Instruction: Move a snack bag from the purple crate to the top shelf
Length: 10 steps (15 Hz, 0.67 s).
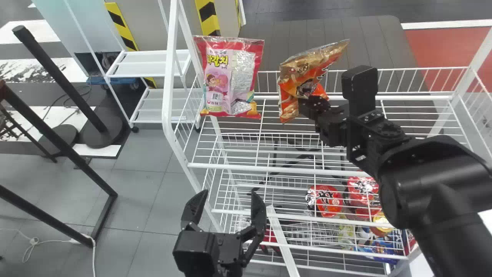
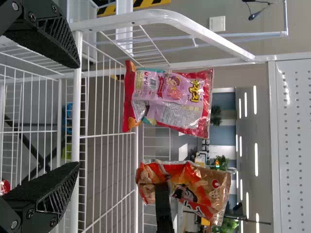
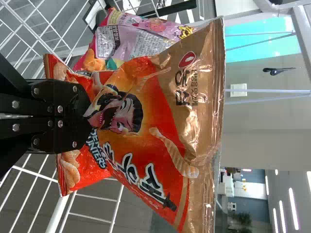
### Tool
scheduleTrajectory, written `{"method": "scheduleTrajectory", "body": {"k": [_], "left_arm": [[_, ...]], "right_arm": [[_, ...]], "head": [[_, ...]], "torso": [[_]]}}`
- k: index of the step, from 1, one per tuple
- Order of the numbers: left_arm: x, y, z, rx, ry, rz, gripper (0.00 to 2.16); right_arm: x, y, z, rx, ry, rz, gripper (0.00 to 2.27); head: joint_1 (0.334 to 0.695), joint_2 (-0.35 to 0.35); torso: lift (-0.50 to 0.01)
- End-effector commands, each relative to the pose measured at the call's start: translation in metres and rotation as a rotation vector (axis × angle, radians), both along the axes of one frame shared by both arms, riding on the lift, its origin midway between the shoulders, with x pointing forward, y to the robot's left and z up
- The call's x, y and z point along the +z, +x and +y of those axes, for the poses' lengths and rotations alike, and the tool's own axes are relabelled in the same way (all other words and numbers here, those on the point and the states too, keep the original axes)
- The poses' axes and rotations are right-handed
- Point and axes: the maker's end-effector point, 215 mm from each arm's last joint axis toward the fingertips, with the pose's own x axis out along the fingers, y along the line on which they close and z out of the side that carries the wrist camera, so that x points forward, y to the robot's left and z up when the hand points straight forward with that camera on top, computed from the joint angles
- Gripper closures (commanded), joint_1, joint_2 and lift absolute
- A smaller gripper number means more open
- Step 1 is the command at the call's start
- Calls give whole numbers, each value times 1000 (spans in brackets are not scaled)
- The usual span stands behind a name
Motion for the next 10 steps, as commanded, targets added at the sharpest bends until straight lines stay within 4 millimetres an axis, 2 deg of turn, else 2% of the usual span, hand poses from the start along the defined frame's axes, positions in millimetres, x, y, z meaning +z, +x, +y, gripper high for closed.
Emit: {"method": "scheduleTrajectory", "body": {"k": [1, 4, 10], "left_arm": [[-2, -1, 0, 0, -1, 0, 103], [-2, 0, 0, 2, -6, -3, 103], [-4, 1, 2, 6, -5, -4, 103]], "right_arm": [[-8, 2, 3, 5, 5, 23, 1656], [-20, 4, 3, 5, 6, 52, 1656], [-20, 12, 5, 3, 46, 63, 1656]], "head": [[695, 175], [695, 178], [695, 179]], "torso": [[0], [0], [0]]}}
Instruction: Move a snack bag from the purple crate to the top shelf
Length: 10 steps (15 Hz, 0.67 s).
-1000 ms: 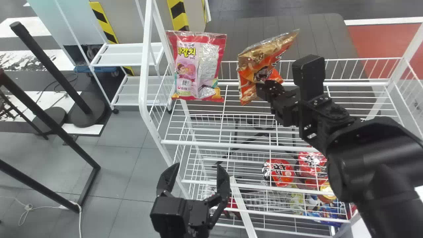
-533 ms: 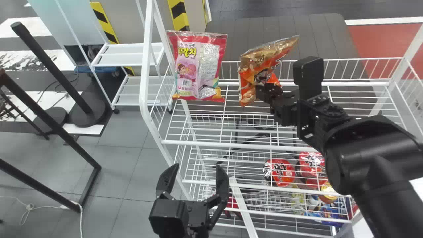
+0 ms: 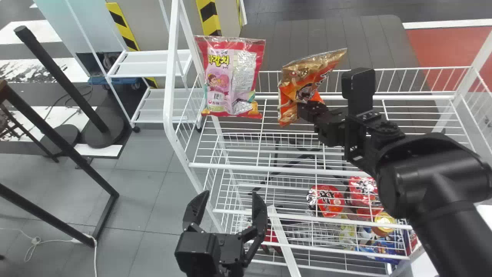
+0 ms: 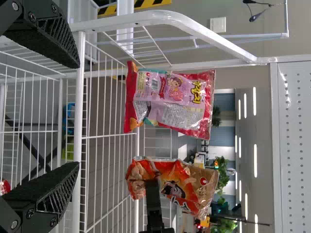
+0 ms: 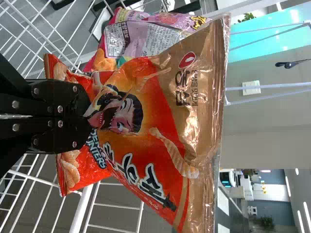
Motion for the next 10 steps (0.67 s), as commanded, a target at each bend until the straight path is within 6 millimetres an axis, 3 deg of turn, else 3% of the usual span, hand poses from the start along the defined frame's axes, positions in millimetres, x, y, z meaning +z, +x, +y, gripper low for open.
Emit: {"method": "scheduleTrajectory", "body": {"k": [1, 10], "left_arm": [[0, 0, 1, 1, 1, -1, 103], [1, 5, 6, 10, -5, -9, 103]], "right_arm": [[-1, 3, -1, -11, -2, -4, 1656], [5, 1, 11, -36, -38, -25, 1656]], "head": [[695, 179], [695, 187]], "torso": [[0], [0]]}}
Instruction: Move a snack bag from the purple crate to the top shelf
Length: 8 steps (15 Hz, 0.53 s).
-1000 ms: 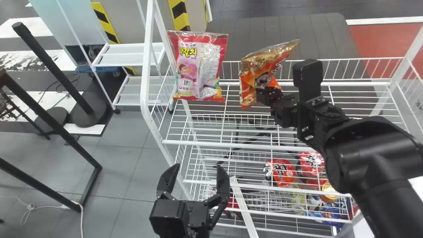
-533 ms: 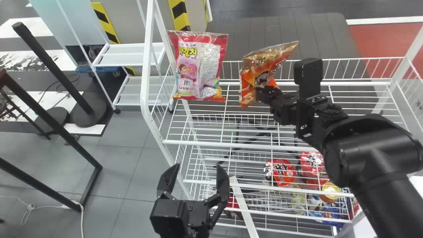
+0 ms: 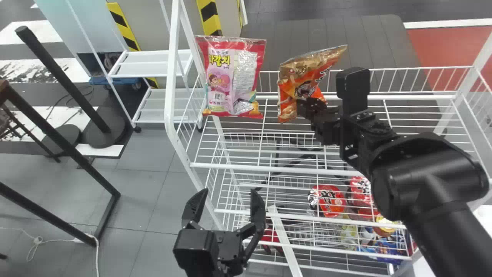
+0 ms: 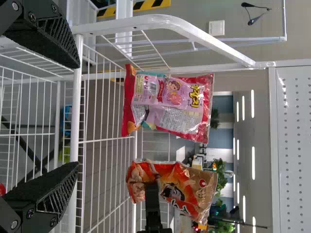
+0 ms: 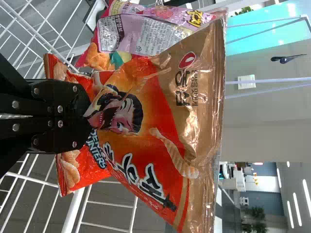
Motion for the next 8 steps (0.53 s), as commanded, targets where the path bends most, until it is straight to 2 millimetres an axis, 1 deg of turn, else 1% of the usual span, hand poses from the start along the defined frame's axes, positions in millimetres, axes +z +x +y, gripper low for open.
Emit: {"method": "scheduleTrajectory", "body": {"k": [1, 3, 4, 5, 6, 8], "left_arm": [[0, 1, 1, 1, 2, 1, 103], [0, 2, 3, 3, -1, 0, 107], [-1, 3, 3, 2, -1, 2, 107], [-1, 3, 2, 1, -3, 2, 107], [-2, 3, 2, -1, -1, 2, 107], [-2, 3, 1, -2, -3, 2, 107]], "right_arm": [[2, -5, 3, -12, -24, 16, 1656], [0, -12, 1, -38, -56, 60, 1656], [4, -13, -2, -49, -68, 69, 1656], [2, -15, -5, -60, -91, 89, 1656], [-4, -17, -11, -70, -124, 136, 1656], [4, -10, -15, -90, -140, 127, 1656]], "head": [[695, 190], [695, 191], [695, 192], [695, 191], [695, 190], [695, 184]], "torso": [[0], [0], [0], [0], [0], [0]]}}
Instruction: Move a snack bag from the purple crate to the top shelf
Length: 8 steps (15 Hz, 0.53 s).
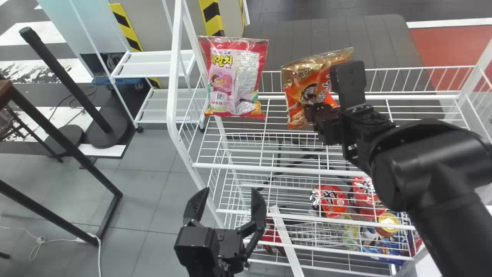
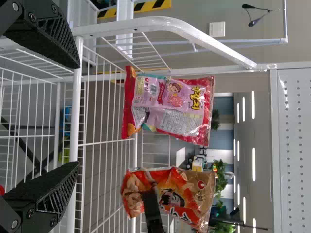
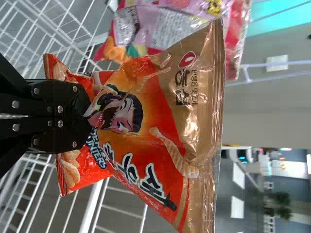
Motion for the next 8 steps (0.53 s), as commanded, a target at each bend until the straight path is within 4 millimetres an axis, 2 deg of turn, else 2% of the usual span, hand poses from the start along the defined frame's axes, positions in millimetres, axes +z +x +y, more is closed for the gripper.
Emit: {"method": "scheduleTrajectory", "body": {"k": [1, 4, 8], "left_arm": [[0, 0, 0, -1, 1, -2, 107], [-1, -2, 1, 3, 5, 3, 103], [-3, -6, 2, 6, 5, 5, 103]], "right_arm": [[10, 6, 0, -4, -7, -3, 1656], [16, 13, 5, 2, 20, -10, 1656], [-3, 13, 11, 5, 68, 23, 1652]], "head": [[695, 178], [695, 177], [695, 187]], "torso": [[0], [0], [0]]}}
